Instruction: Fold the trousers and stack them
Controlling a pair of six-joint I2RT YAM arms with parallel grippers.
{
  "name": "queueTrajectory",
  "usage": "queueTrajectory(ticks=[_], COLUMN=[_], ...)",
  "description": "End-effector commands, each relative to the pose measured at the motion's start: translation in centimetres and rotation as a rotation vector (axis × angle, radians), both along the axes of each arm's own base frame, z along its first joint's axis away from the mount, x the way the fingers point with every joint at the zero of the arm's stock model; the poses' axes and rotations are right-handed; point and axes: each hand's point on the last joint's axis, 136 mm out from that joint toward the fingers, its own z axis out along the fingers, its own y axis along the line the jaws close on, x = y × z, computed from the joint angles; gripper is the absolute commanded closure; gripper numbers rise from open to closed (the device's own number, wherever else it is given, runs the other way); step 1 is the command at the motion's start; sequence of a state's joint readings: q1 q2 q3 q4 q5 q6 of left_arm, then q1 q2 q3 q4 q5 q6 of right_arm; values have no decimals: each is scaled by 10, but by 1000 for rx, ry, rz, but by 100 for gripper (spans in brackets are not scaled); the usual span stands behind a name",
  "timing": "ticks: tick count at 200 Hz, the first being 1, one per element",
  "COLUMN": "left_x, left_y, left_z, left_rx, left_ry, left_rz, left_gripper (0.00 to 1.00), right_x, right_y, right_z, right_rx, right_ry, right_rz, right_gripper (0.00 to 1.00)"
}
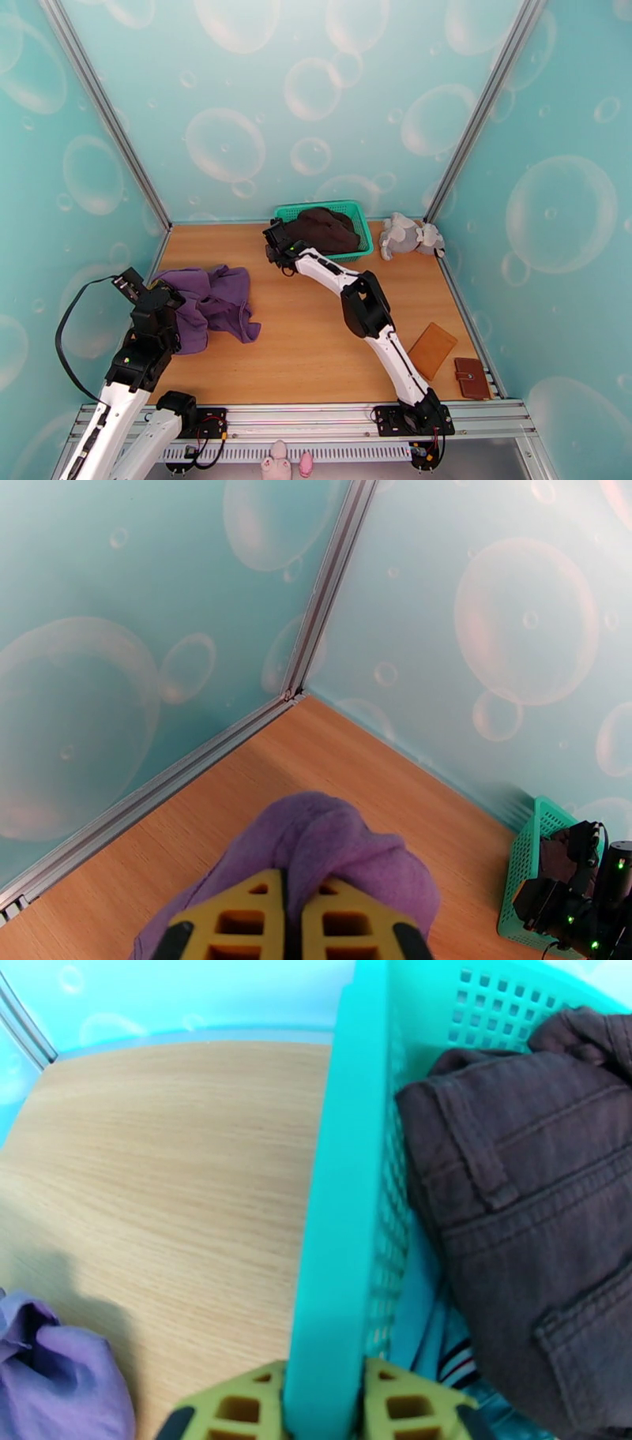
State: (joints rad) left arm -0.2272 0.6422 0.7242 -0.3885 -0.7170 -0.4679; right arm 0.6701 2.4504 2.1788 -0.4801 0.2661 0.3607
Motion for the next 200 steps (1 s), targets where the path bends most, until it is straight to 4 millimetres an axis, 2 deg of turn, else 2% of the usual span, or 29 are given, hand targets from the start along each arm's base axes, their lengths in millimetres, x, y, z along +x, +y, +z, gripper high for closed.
queueTrajectory(ticks=[1, 31, 88, 121, 182, 190, 200], left_x=[5, 4, 6, 7, 7, 8, 8], left_y=[-2, -4, -7, -8, -8, -8, -8], left_z=[13, 13, 13, 12, 13, 13, 12], left_rx=[-8, -10, -11, -7, -2, -2, 1], left_ry=[-59, -57, -56, -43, -33, -32, -26], left_rz=[-19, -29, -47, -51, -50, -52, -53], left_gripper=[100, 100, 100, 100, 100, 100, 100], right_x=[19, 26, 37, 39, 30, 26, 21], right_y=[10, 20, 28, 29, 43, 45, 46], right_z=[1, 4, 25, 40, 89, 98, 108], right_rx=[159, 237, 312, 359, 397, 396, 388], right_ry=[-9, -19, -80, -89, -177, -194, -221], right_rz=[-13, 25, 68, 92, 170, 187, 198], right_gripper=[87, 86, 81, 62, 41, 31, 25])
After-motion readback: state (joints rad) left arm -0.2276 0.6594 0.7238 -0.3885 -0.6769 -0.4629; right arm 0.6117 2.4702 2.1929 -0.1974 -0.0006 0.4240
